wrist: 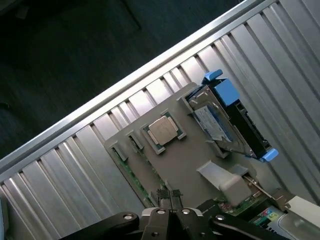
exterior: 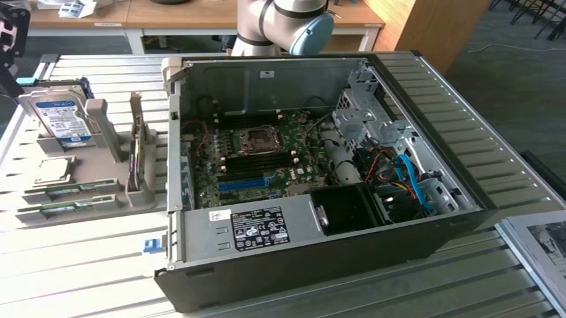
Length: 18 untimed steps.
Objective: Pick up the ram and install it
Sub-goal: 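Pick up the ram and move it above insertion slot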
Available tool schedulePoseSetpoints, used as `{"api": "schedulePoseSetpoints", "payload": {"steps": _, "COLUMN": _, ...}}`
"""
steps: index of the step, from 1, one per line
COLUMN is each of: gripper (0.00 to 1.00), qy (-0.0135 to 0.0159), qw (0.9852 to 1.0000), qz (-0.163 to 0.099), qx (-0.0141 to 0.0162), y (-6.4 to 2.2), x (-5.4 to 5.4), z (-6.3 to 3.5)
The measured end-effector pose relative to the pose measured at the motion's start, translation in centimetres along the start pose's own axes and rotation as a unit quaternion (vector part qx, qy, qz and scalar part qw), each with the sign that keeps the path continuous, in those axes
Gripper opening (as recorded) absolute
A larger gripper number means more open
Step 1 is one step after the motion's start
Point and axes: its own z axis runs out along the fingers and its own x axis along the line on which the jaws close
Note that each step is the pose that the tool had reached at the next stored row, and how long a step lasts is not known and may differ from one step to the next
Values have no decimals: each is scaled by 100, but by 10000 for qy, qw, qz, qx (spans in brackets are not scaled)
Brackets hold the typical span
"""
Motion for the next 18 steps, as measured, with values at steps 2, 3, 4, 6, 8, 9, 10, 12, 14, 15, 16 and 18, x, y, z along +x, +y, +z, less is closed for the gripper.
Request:
{"api": "schedulePoseSetpoints", "payload": {"steps": 2, "gripper": 10, "qy": 6, "qw": 9999, "qz": -138, "qx": -3, "y": 0, "x": 0, "z": 0}}
{"api": "schedulePoseSetpoints", "payload": {"steps": 3, "gripper": 10, "qy": 10, "qw": 9998, "qz": -205, "qx": -5, "y": 0, "x": 0, "z": 0}}
{"api": "schedulePoseSetpoints", "payload": {"steps": 4, "gripper": 10, "qy": 12, "qw": 9996, "qz": -273, "qx": -6, "y": 0, "x": 0, "z": 0}}
{"api": "schedulePoseSetpoints", "payload": {"steps": 6, "gripper": 10, "qy": 19, "qw": 9991, "qz": -413, "qx": -10, "y": 0, "x": 0, "z": 0}}
{"api": "schedulePoseSetpoints", "payload": {"steps": 8, "gripper": 10, "qy": 25, "qw": 9985, "qz": -547, "qx": -13, "y": 0, "x": 0, "z": 1}}
{"api": "schedulePoseSetpoints", "payload": {"steps": 9, "gripper": 10, "qy": 28, "qw": 9981, "qz": -614, "qx": -14, "y": 0, "x": 0, "z": 1}}
{"api": "schedulePoseSetpoints", "payload": {"steps": 10, "gripper": 10, "qy": 31, "qw": 9977, "qz": -680, "qx": -16, "y": 0, "x": 0, "z": 1}}
{"api": "schedulePoseSetpoints", "payload": {"steps": 12, "gripper": 10, "qy": 37, "qw": 9966, "qz": -819, "qx": -19, "y": 0, "x": 0, "z": 1}}
{"api": "schedulePoseSetpoints", "payload": {"steps": 14, "gripper": 10, "qy": 43, "qw": 9954, "qz": -954, "qx": -22, "y": 0, "x": 0, "z": 1}}
{"api": "schedulePoseSetpoints", "payload": {"steps": 15, "gripper": 10, "qy": 46, "qw": 9947, "qz": -1023, "qx": -24, "y": -1, "x": 0, "z": 1}}
{"api": "schedulePoseSetpoints", "payload": {"steps": 16, "gripper": 10, "qy": 49, "qw": 9940, "qz": -1091, "qx": -25, "y": -1, "x": 0, "z": 1}}
{"api": "schedulePoseSetpoints", "payload": {"steps": 18, "gripper": 10, "qy": 55, "qw": 9924, "qz": -1232, "qx": -29, "y": -1, "x": 0, "z": 2}}
